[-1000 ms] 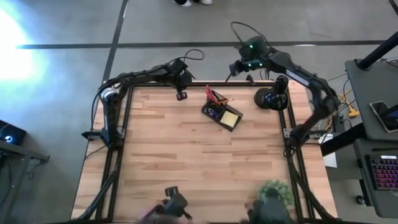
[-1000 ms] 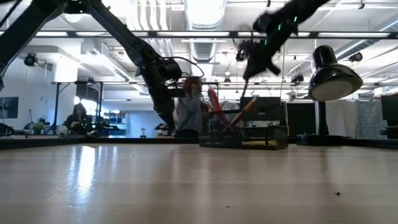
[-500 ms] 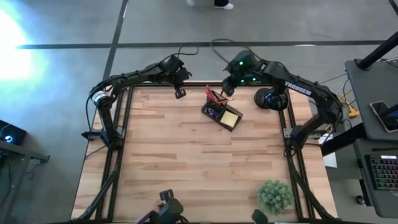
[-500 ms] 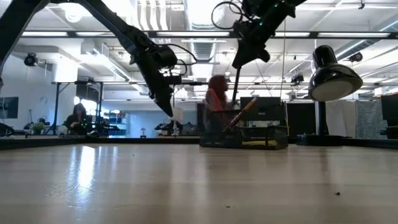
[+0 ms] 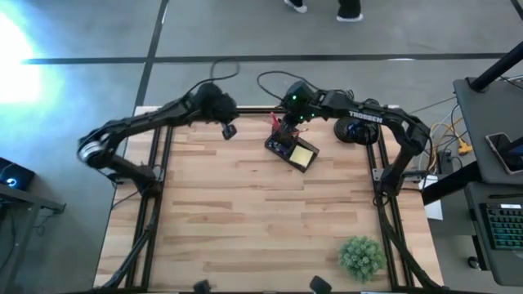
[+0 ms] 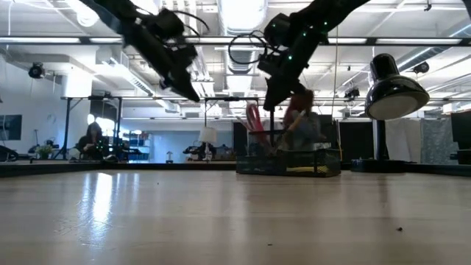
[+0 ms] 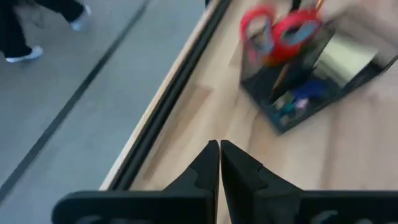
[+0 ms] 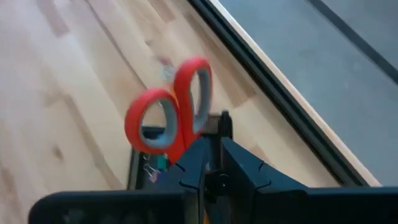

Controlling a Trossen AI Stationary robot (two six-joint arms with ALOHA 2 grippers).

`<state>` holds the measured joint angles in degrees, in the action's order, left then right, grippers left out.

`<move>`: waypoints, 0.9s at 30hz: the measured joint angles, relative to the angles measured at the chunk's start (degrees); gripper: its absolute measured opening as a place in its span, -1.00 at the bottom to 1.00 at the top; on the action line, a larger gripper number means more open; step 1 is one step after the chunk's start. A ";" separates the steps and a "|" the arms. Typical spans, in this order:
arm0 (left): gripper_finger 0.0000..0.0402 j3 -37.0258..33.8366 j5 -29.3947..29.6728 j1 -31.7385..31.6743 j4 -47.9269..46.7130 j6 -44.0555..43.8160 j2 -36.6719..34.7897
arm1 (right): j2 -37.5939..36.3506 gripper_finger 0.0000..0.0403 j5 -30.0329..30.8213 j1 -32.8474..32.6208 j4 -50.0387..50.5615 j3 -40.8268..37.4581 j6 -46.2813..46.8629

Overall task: Pick and place office supplies into organizer
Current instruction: Put the pen into the desk organizer, then return to Home Position

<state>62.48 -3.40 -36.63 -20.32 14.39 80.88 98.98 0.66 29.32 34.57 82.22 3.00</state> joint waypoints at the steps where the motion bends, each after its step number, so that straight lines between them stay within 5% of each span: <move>1: -1.00 -2.32 -0.10 0.52 2.26 -1.73 -2.38 | 0.07 -0.83 1.57 -0.59 0.02 -0.52 0.67; 10: -1.00 -16.36 0.21 3.83 11.13 -13.56 -17.33 | -2.30 -0.44 4.47 -6.71 0.85 -6.45 11.76; 19: -1.00 -20.62 -0.27 6.37 11.36 -21.26 -22.60 | -9.67 0.13 24.07 -16.17 8.78 -6.14 20.74; 27: -1.00 -21.61 -11.48 11.05 21.35 -32.08 -30.09 | -25.28 0.31 28.45 -23.07 12.09 -5.94 33.90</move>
<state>40.87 -14.88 -25.58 1.03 -17.70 50.79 73.70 29.11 6.26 46.65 76.28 36.91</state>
